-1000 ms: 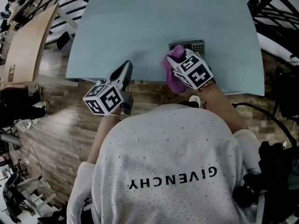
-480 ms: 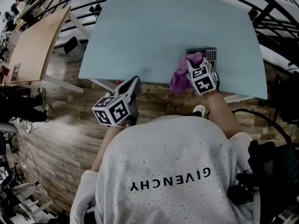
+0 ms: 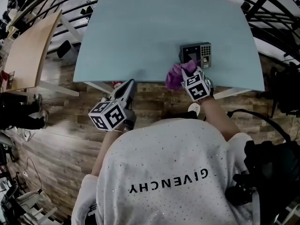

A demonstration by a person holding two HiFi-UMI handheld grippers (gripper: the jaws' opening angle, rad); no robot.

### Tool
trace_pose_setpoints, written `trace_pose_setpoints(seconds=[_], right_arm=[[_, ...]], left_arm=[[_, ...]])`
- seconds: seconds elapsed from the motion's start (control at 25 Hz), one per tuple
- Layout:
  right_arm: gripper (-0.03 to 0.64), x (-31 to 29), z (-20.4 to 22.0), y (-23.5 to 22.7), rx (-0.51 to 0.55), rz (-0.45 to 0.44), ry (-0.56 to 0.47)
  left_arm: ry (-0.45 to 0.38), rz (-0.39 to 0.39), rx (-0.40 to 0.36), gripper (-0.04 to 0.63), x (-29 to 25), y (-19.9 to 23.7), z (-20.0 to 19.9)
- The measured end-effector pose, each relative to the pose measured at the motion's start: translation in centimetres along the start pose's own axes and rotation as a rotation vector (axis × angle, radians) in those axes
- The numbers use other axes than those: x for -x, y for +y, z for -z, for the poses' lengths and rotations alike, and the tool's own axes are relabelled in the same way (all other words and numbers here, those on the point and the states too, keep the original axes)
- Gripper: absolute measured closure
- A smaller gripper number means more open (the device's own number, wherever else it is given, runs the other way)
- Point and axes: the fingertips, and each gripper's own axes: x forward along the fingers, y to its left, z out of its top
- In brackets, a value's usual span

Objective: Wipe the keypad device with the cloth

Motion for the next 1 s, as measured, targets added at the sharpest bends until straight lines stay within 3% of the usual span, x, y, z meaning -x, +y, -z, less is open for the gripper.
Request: trace_pose_setpoints(seconds=[0.2,0.32,0.44,0.6,0.72,0.84,1.0], right_arm=[[0.595,0.1,1.1,0.4,-0.127,-0.142,0.04],[0.597,0.7,0.3,0.3,-0.133,-0.261,0.064],[0.597,3.4,-6.5,-2.4,-0.128,-0.324,-0.128],[0.597,9.2,-17.2,-8.2,-0.036,-0.276,-0.413],[0.597,12.0,-21.1,-10.4,0.084,-0.259,-0.506],[0.597,9.8,-19.9,-10.8,0.155,-0.303,-0.433],[0.597,4.2,-13.6,-10.5,0.172,-0.324,-0.249]], left_arm=[[0.018,0.005,0.035,0.595,-1.2,-1.4,1.1],[-0.009,-0.023,0.049,0.595,-2.1,-1.8,1.3],[-0.045,-0.068,0.063,0.595,-2.9,-2.5,0.8],[-0.12,-0.138,0.077,0.595,-3.4,-4.3,-0.8],[-0.187,-0.15,0.091,0.595,-3.2,-6.6,-2.1],[-0.221,-0.166,0.084,0.595,-3.6,-8.4,-2.8],[-0.238,-0.205,0.073,0.595,-4.6,-9.5,-2.2]])
